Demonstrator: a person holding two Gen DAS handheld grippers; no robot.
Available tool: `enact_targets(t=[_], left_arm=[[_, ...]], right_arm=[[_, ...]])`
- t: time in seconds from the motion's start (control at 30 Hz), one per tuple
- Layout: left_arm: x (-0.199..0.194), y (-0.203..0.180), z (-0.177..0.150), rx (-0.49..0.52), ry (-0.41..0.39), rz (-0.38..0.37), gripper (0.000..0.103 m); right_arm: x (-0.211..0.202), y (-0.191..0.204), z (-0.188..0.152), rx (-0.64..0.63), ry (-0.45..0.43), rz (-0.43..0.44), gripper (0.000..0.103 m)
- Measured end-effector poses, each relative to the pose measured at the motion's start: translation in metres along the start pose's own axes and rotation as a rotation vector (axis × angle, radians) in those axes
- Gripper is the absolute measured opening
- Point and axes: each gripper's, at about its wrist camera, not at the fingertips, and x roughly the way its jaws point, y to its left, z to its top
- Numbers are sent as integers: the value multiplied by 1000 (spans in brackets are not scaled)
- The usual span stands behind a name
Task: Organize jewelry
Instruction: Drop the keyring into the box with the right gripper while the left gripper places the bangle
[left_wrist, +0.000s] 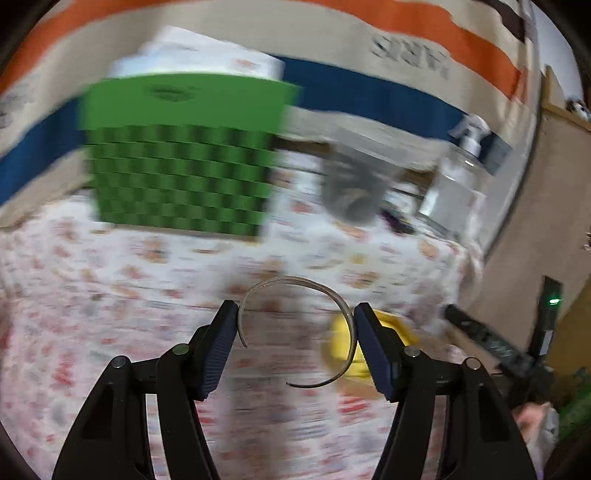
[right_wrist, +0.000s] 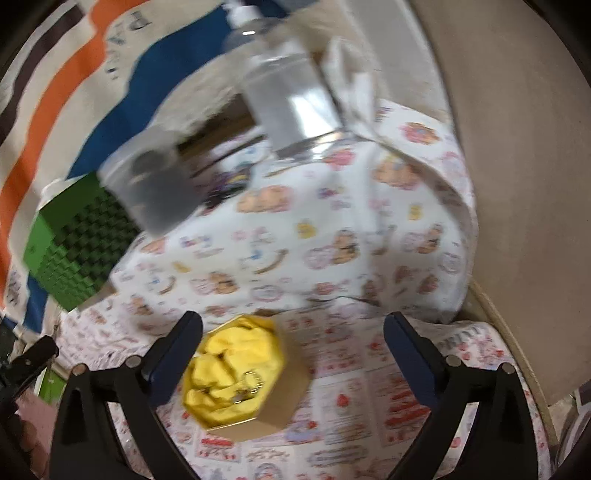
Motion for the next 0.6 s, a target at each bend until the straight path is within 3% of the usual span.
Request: enact_targets(t=[0.17,0.23,0.33,0.47,0.6], left_arm=[[45,-43,2,20,118,-98,63],[63,-53,-2,21,161,-123,63],[89,-67,-10,57,205,-91,63],[113,-78,-20,59,262,-104,63],[125,-83,-22,83,271,-81,63]], right_arm=[[6,-23,3,104,36,-11,99],[7,-33,4,134,48,-58,99],[11,-45,3,170,69,-81,99],[19,-53,2,208,113,-78,99],[18,-58,3,221,109,-97,99]])
